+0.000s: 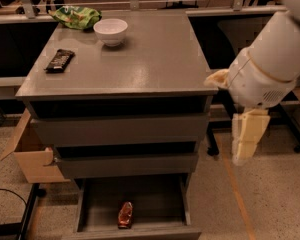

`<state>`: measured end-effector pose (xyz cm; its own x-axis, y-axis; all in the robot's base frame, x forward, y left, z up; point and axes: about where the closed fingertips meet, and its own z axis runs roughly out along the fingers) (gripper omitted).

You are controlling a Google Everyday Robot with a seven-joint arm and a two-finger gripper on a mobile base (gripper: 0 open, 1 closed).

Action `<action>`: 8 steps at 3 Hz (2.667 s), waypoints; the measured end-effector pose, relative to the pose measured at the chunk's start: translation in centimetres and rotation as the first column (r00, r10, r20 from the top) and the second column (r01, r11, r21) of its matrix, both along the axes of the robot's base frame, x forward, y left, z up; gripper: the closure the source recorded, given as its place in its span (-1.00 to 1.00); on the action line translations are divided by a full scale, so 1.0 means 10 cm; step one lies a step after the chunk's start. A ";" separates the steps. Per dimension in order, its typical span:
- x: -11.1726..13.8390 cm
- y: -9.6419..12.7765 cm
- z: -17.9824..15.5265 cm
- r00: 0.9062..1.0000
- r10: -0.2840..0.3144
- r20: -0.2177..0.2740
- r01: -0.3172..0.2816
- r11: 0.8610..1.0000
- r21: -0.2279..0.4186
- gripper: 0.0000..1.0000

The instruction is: Pick coke can from bottom drawer and place on counter

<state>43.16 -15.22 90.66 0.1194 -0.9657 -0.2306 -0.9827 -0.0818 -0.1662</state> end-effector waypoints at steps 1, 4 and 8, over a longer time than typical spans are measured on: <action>-0.14 0.42 -0.85 0.958 0.262 -0.118 -0.265 0.964 -0.016 -1.00; 0.03 0.75 -1.57 0.814 0.538 -0.220 -0.567 0.818 -0.098 -1.00; 0.18 1.23 -3.25 0.517 0.831 -0.203 -0.842 0.537 0.056 -1.00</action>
Offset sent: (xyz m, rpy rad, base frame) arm -0.0077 0.0372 -0.0680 -0.0236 0.0882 0.2239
